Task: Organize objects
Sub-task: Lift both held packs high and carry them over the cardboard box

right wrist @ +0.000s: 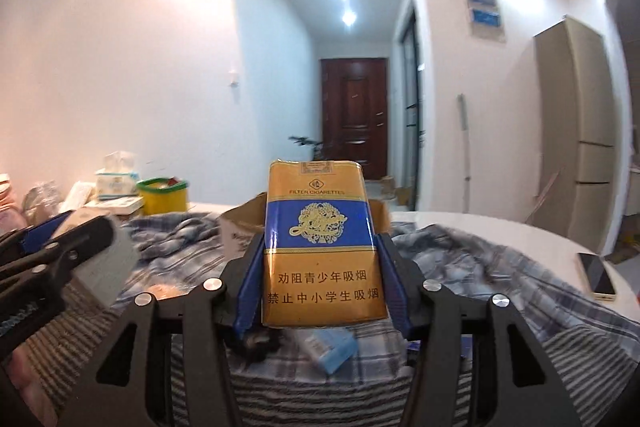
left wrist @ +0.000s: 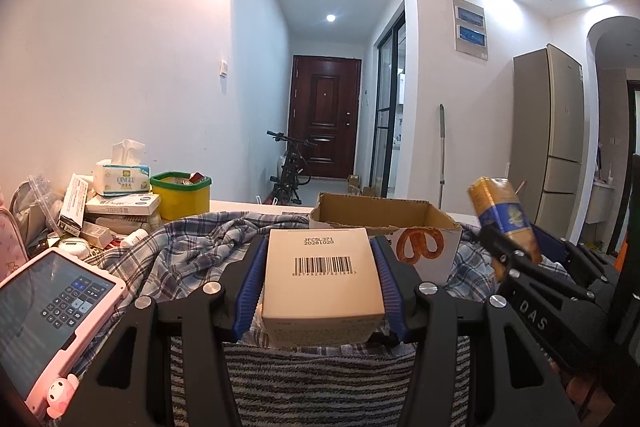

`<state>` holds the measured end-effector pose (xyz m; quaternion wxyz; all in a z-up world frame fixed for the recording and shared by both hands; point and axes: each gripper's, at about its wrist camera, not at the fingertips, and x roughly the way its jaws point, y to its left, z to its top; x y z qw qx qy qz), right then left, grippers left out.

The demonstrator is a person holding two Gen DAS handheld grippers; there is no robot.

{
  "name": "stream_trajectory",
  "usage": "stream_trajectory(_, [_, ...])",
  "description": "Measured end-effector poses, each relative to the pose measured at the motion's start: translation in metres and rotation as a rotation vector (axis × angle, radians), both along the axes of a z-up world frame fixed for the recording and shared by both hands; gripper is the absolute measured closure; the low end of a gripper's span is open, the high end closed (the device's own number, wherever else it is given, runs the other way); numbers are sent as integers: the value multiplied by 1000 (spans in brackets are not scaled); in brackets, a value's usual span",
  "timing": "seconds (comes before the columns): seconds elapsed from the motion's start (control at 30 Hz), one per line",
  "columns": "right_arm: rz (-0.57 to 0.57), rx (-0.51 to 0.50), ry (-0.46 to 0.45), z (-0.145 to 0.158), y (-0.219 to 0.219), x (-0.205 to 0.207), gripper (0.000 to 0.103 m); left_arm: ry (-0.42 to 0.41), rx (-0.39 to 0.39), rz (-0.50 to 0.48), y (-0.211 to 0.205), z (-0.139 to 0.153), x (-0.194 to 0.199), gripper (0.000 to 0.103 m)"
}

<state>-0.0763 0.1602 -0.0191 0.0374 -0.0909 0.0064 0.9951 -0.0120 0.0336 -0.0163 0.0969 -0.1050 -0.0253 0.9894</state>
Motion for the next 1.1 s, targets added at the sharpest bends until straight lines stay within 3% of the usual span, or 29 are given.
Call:
stream_trajectory(0.17, [-14, -50, -11, 2, 8, -7, 51, 33, -8, 6, 1, 2, 7, 49])
stream_trajectory(0.4, [1, -30, 37, 5, 2, 2, 51, 52, -2, 8, 0, 5, 13, 49])
stream_trajectory(0.5, [16, -19, 67, 14, 7, 18, 51, 41, 46, -63, -7, 18, 17, 49])
stream_trajectory(0.6, [51, -9, 87, 40, 14, 35, 51, 74, 57, -129, -17, 46, 33, 49])
stream_trajectory(0.67, [70, -13, 104, 62, 23, 45, 51, 153, 4, -82, -17, 68, 48, 49])
stream_trajectory(0.8, [114, -11, 168, 109, 41, 57, 51, 229, -51, -30, -16, 100, 58, 49])
stream_trajectory(0.93, [142, 0, 205, 152, 46, 56, 51, 339, -14, 22, -16, 134, 69, 49])
stream_trajectory(1.1, [147, 28, 292, 197, 43, 59, 51, 473, -25, 78, -5, 179, 79, 49])
